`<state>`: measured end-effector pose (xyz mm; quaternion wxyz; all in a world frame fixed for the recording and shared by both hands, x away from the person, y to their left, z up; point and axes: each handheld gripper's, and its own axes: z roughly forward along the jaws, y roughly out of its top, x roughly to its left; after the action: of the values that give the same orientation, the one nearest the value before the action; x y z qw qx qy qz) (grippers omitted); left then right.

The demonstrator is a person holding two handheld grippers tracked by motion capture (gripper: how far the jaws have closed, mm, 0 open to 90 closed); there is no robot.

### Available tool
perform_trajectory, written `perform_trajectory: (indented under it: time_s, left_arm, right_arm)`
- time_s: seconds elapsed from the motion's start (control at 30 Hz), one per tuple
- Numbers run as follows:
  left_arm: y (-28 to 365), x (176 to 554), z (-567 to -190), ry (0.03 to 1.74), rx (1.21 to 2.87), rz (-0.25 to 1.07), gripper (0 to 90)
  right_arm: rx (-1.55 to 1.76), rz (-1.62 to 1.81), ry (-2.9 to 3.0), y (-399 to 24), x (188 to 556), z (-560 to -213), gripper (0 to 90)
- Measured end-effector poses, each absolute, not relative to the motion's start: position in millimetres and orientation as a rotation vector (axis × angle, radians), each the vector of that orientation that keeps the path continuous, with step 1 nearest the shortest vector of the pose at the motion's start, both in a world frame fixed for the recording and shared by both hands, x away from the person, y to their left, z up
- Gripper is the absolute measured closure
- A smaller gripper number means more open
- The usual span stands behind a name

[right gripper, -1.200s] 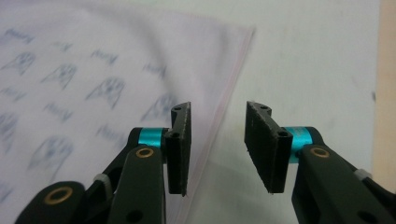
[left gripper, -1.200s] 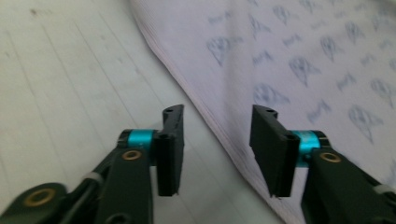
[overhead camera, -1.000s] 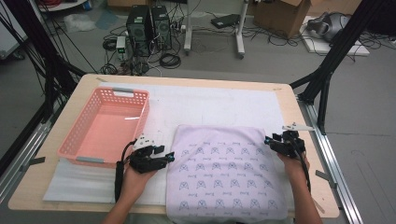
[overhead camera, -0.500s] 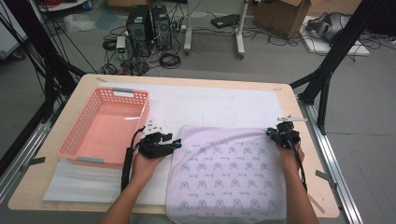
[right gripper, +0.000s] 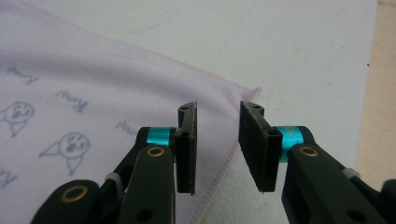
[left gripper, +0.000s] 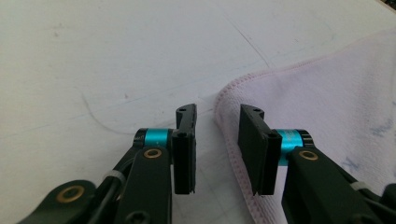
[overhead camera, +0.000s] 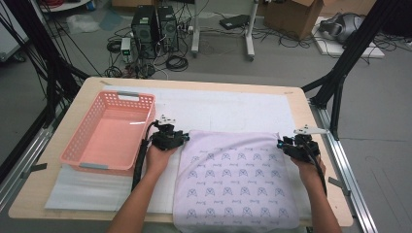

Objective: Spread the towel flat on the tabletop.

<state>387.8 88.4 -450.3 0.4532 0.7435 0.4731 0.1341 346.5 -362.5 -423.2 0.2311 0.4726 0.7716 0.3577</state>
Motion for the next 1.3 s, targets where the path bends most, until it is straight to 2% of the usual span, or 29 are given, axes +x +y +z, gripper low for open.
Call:
perform_trajectory:
  time_s: [0.13, 0.23, 0.33, 0.5, 0.6, 0.73, 0.77, 0.83, 1.03, 1.07, 1.13, 1.27, 1.3]
  left_arm:
    - [78, 386, -452, 1.162, 1.875, 0.377, 59.0]
    - [71, 382, -451, 1.1, 1.94, 0.433, 57.9]
    - [60, 380, -451, 1.023, 2.016, 0.476, 61.0]
    - [52, 379, -450, 0.999, 2.04, 0.455, 83.7]
    - [54, 380, -447, 1.063, 2.03, 0.5, 85.9]
    - [79, 388, -443, 1.238, 1.926, 0.567, 85.7]
    - [82, 388, -443, 1.242, 1.923, 0.585, 84.2]
    - [88, 389, -442, 1.259, 1.884, 0.562, 69.6]
    - [88, 382, -445, 1.196, 1.857, 0.47, 61.8]
    - [88, 382, -447, 1.189, 1.857, 0.453, 61.4]
    - [88, 380, -449, 1.184, 1.844, 0.436, 58.0]
    - [93, 375, -449, 1.146, 1.8, 0.421, 53.9]
    - [95, 372, -447, 1.127, 1.777, 0.412, 52.6]
  right_arm:
    - [1.301, 0.989, 2.119, -367, 343, -422, 67.1]
    - [1.314, 0.992, 2.117, -367, 342, -422, 67.1]
    - [1.303, 0.986, 2.127, -364, 342, -423, 67.2]
    - [1.306, 0.983, 2.137, -361, 343, -424, 67.6]
    - [1.316, 0.982, 2.134, -361, 343, -424, 67.8]
    - [1.325, 0.98, 2.119, -362, 343, -424, 67.8]
    - [1.323, 0.976, 2.118, -362, 344, -425, 67.7]
    - [1.333, 0.977, 2.113, -362, 345, -426, 67.3]
    - [1.375, 0.938, 2.133, -357, 356, -438, 66.3]
    - [1.384, 0.91, 2.142, -355, 357, -441, 69.5]
    - [1.372, 0.916, 2.142, -355, 357, -444, 87.3]
    - [1.393, 0.841, 2.073, -357, 358, -444, 86.3]
    - [1.43, 0.857, 2.044, -360, 359, -444, 78.9]
